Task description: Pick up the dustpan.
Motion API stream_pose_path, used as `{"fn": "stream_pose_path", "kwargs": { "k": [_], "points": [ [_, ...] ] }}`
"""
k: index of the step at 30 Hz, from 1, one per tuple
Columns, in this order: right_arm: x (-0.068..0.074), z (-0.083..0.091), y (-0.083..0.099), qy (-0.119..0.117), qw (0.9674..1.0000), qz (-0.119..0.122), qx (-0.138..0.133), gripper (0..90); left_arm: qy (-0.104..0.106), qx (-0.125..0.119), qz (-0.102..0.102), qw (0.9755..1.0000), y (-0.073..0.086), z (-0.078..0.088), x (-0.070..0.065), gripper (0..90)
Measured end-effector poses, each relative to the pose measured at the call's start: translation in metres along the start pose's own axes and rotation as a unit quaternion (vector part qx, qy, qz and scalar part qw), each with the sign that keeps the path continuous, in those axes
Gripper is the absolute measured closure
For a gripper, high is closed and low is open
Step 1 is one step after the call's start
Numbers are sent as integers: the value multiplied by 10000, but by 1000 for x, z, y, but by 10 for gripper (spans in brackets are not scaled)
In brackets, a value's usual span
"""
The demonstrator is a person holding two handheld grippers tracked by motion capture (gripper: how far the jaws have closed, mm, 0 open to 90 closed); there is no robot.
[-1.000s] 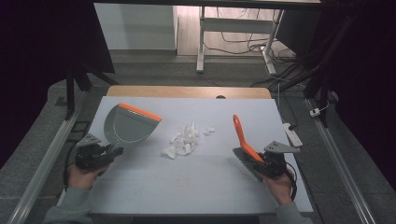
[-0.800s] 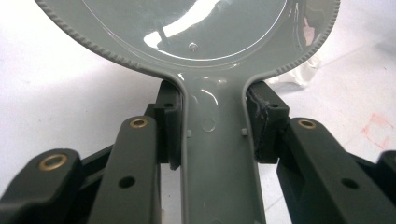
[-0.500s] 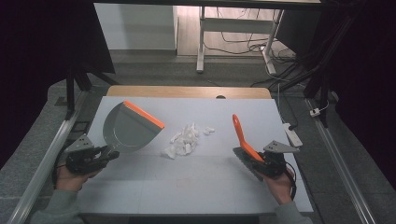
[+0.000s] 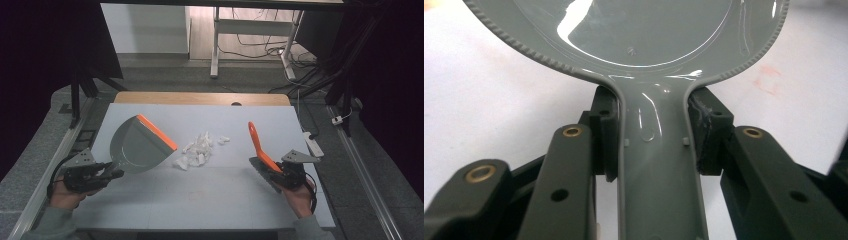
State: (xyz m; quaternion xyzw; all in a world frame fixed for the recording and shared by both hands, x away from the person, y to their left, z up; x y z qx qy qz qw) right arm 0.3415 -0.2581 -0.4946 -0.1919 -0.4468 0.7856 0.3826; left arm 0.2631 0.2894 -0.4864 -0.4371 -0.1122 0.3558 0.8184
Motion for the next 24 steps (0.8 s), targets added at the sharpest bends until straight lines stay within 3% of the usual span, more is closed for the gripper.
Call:
{"fn": "stream_pose_path", "kwargs": {
  "k": [1, 3, 9, 14, 24],
  "points": [
    [-1, 0, 0, 22, 10000, 11, -3, 702, 155, 59, -145, 9998, 2, 3, -3, 613],
    [-1, 1, 0, 24, 10000, 3, -12, 703, 237, 139, -201, 9994, 4, 5, -5, 613],
    [-2, 2, -1, 60, 10000, -11, -45, 703, 239, 369, -243, 9987, 7, 3, -7, 613],
    [-1, 1, -1, 52, 10000, 5, -36, 703, 642, 704, -543, 9940, 11, -4, -12, 613],
    [0, 0, -1, 46, 10000, 25, -22, 703, 816, 879, -554, 9912, 15, -9, -13, 613]
  ]
}}
Point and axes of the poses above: each handheld gripper's, and its own axes: z roughly backward along the jaws, y roughly out of its underside, x roughly to its left, the point moved 3 cm from there along -z, roughly forward along the jaws, and after that the axes turned 3 degrees about y, right-handed, at the moved point
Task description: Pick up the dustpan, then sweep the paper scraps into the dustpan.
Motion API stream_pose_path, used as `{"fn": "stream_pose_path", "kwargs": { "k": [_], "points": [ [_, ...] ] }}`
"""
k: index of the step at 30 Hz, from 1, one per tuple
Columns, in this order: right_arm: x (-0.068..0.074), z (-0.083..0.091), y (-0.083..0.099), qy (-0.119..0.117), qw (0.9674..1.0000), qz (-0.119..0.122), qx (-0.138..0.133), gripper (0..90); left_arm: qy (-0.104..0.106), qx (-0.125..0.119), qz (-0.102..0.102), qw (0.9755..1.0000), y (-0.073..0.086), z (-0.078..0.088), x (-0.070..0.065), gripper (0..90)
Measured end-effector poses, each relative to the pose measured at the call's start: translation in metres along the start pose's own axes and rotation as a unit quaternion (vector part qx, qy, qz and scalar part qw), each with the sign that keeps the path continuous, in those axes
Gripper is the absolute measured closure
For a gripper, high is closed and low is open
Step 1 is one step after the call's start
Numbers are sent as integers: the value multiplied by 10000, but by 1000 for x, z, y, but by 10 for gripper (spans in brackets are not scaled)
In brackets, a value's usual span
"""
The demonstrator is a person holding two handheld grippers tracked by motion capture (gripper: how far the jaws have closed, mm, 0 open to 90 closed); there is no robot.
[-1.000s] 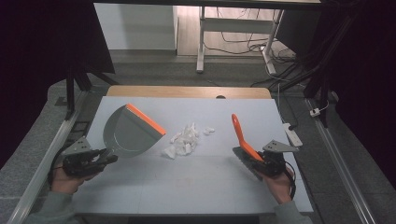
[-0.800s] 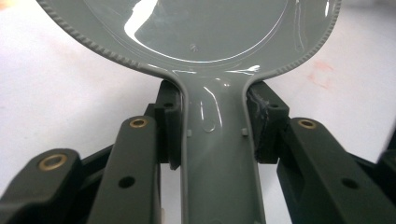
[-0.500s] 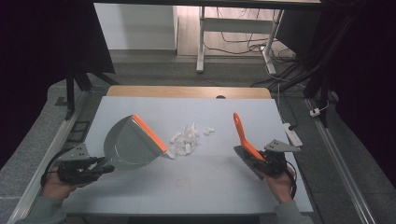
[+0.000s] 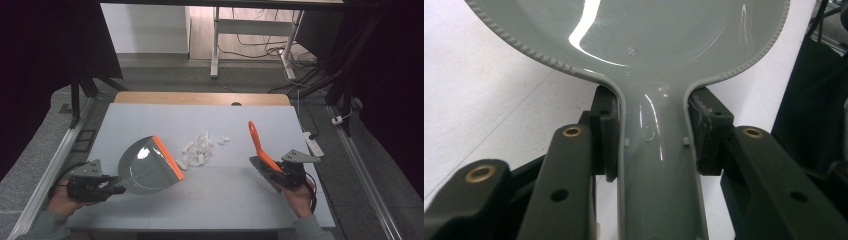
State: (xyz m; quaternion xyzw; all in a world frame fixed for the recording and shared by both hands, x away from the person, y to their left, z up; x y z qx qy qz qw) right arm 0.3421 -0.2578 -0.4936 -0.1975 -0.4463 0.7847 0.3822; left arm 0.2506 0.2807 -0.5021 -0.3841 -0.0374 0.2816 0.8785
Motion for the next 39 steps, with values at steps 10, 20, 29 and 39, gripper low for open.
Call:
{"fn": "stream_pose_path", "kwargs": {
  "k": [10, 20, 29, 39],
  "points": [
    [3, -4, -5, -27, 10000, 6, -74, 703, 47, 96, 29, 9999, 2, -4, 0, 613],
    [10, -34, -27, -97, 9996, -41, -254, 704, 23, 101, 139, 9998, 8, -2, -1, 613],
    [17, -53, -44, -118, 9993, -39, -341, 703, -13, 91, 151, 9998, 9, -1, -2, 613],
    [18, -66, -58, -73, 9992, -29, -404, 704, -65, 167, 222, 9996, 16, 0, -2, 613]
  ]
}}
Point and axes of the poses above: each handheld gripper's, and its own axes: z roughly backward along the jaws, y roughly out of its underside, x roughly to its left, the point moved 3 cm from there along -z, roughly forward along the jaws, and after that the axes turned 3 degrees about y, right-handed, at the moved point
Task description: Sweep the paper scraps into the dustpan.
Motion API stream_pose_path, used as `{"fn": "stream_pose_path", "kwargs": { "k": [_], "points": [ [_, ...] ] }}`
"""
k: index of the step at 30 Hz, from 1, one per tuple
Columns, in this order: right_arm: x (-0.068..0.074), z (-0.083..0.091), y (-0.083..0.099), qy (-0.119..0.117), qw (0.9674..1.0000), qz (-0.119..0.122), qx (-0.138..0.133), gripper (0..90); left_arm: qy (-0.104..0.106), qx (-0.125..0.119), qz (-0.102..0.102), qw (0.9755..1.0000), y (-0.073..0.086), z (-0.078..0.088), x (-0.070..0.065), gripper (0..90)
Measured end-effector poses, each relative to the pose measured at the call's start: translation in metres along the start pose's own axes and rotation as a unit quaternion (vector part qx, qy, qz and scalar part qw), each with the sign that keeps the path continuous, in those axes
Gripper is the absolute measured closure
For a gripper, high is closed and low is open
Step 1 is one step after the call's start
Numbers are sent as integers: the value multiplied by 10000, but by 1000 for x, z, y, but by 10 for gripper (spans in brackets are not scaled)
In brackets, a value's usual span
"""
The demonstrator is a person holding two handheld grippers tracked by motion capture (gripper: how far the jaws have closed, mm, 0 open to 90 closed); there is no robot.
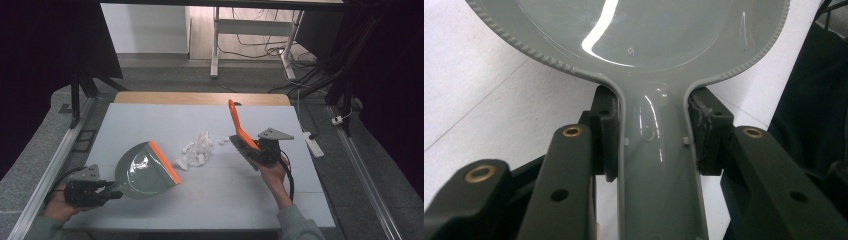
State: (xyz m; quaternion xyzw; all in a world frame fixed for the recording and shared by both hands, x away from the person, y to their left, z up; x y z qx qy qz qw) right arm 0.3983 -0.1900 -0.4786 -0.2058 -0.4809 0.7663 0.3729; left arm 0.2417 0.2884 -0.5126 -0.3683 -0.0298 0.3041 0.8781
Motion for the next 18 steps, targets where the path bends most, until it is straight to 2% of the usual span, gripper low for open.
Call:
{"fn": "stream_pose_path", "kwargs": {
  "k": [9, 15, 18],
  "points": [
    [-2, -11, -5, 97, 9999, 26, 37, 704, -23, 35, 61, 10000, 5, 3, 0, 612],
    [-8, -30, -11, 199, 9997, -119, 78, 703, 0, 110, 109, 9999, 11, 2, 2, 612],
    [-11, -40, -15, 304, 9994, -109, 125, 703, 34, 130, 139, 9998, 13, 0, 3, 613]
  ]
}}
Point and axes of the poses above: each handheld gripper's, and its own axes: z roughly backward along the jaws, y roughly out of its underside, x roughly to its left, the point moved 3 cm from there along -z, roughly forward along the jaws, and after that the axes turned 3 degrees about y, right-handed, at the moved point
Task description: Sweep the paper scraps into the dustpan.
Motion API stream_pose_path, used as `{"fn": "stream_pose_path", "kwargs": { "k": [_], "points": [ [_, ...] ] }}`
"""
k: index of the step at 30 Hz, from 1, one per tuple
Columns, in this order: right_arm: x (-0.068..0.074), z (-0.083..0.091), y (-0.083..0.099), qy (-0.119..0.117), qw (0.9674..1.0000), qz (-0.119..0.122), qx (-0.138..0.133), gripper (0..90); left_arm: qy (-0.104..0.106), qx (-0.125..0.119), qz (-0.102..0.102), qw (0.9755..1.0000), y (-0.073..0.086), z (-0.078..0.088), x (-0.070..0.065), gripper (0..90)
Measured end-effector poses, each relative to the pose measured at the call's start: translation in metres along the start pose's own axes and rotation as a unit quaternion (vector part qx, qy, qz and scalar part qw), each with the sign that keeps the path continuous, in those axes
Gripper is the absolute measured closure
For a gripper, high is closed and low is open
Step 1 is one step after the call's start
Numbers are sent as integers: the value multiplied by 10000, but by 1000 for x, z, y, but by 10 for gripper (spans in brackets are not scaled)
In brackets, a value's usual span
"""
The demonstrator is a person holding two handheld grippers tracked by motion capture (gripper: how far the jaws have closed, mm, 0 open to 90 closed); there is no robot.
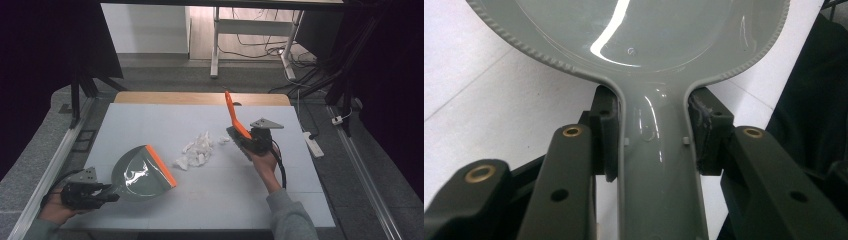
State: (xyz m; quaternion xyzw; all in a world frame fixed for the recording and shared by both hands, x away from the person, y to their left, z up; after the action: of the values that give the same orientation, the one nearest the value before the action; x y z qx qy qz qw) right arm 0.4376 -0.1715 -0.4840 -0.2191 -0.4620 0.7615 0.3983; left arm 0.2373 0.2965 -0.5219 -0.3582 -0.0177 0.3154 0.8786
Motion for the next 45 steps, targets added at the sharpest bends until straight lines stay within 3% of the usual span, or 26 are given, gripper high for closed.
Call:
{"fn": "stream_pose_path", "kwargs": {
  "k": [9, 14, 27, 45],
  "points": [
    [-8, -11, -9, 241, 9997, 8, 54, 703, 149, 155, -101, 9997, -4, -14, -3, 612],
    [-13, -14, -8, 287, 9996, -42, 67, 703, 108, 235, 28, 9997, -5, -17, -2, 612],
    [-22, -33, -1, 458, 9985, -94, 295, 704, 153, 299, 113, 9994, -5, -21, -1, 612],
    [-21, -61, 8, 536, 9965, -74, 639, 704, 225, 428, 171, 9987, -10, -35, -3, 612]
  ]
}}
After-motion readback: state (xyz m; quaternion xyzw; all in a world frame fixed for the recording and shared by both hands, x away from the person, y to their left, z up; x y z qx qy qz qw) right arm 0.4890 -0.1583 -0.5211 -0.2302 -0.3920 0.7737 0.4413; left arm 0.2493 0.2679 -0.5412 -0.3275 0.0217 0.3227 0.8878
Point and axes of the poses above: each handheld gripper's, and its own axes: z roughly backward along the jaws, y roughly out of its underside, x roughly to its left, the point moved 3 cm from there along -z, roughly forward along the jaws, and after that the axes turned 3 degrees about y, right-handed, at the moved point
